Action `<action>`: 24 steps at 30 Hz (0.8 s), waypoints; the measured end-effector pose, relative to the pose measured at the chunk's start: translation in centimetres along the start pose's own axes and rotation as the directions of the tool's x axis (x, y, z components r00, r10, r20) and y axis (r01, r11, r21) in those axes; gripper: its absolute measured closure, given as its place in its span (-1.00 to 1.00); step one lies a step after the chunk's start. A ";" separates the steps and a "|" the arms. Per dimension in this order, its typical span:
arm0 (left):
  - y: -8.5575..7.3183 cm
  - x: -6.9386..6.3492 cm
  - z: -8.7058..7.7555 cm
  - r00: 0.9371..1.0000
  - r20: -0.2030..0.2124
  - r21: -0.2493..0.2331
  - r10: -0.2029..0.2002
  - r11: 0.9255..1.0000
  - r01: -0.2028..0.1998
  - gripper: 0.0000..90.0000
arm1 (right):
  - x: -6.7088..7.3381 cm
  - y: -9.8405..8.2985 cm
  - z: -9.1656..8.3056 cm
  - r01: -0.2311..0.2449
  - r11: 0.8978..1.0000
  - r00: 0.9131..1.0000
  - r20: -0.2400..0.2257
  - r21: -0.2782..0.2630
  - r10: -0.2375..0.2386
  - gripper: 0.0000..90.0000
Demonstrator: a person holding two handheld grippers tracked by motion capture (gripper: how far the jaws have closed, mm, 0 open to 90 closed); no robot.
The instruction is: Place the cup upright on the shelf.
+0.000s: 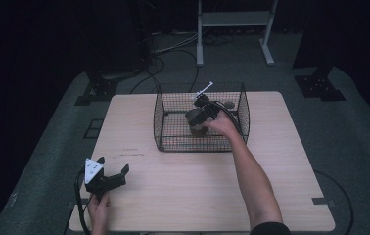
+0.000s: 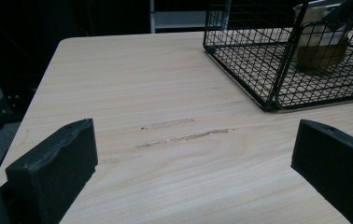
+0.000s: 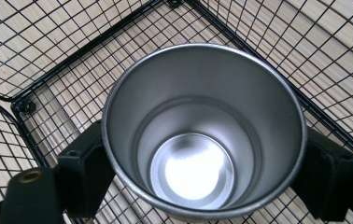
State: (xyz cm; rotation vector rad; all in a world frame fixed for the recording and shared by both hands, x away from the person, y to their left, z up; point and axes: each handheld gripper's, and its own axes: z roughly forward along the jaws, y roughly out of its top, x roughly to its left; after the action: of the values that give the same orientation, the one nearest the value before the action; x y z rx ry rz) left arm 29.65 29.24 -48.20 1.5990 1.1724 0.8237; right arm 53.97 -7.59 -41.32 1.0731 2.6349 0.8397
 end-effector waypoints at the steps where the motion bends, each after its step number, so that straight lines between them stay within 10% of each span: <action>1: 0.0 0.0 0.0 1.000 0.000 0.000 0.000 1.000 0.000 -1.00 | 0.0 0.0 0.0 0.002 1.000 1.000 0.001 0.000 -0.002 -0.64; 24: 0.0 -0.1 0.0 1.000 0.000 0.003 0.003 1.000 -0.003 -1.00 | 0.6 0.0 -0.8 0.023 1.000 1.000 -0.001 -0.006 -0.023 -0.72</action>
State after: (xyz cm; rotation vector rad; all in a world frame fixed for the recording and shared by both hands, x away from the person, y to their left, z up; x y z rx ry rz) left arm 29.65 29.19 -48.19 1.6038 1.1721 0.8248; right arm 53.22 -7.54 -40.65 1.0397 2.6381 0.8436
